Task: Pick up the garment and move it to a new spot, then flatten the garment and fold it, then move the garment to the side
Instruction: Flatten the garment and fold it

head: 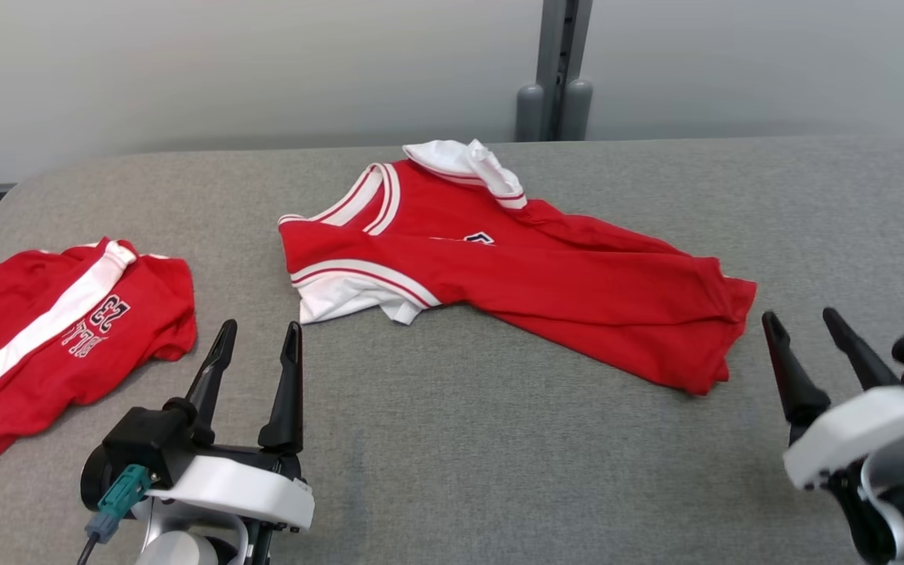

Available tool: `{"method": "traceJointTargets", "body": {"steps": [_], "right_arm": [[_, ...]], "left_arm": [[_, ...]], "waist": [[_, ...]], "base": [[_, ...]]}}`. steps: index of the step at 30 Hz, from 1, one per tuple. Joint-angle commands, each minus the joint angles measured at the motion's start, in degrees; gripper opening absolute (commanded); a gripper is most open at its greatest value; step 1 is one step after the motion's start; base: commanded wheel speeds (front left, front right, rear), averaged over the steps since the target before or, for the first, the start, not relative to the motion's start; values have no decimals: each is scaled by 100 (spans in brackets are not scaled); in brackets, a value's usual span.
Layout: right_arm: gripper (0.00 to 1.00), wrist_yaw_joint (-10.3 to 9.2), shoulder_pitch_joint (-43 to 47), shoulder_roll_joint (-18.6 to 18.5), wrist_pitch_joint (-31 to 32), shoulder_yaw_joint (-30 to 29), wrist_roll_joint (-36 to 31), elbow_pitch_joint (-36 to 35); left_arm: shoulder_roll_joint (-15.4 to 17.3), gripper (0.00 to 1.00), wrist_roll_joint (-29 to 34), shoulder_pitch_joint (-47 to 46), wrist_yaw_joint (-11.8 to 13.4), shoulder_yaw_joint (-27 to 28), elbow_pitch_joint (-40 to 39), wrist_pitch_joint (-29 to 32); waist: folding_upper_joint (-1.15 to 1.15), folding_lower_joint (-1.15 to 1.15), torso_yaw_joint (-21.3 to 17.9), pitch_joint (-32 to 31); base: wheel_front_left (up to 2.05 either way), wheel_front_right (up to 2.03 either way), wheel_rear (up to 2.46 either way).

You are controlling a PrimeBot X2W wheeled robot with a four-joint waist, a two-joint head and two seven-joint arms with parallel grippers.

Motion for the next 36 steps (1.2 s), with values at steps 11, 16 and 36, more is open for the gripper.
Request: {"method": "traceJointTargets", "body": {"steps": [11,16,36], "right_arm": [[100,12,-1428,-402,1603,15,456,1573],[100,11,-1772,-453,1873,29,462,2055],[0,11,-1843,-213,1992,129,1026,1768]], "left_arm": [[-89,100,-38,-321,-73,-97,131,-57],[-94,100,-45,-394,-103,-114,174,-91],[-44,100,-97,-341,-36,-149,329,-100]], "waist": [[0,0,606,416],[0,0,758,540],[0,0,607,268]], "base": [[0,0,0],[0,0,0],[0,0,0]]}}
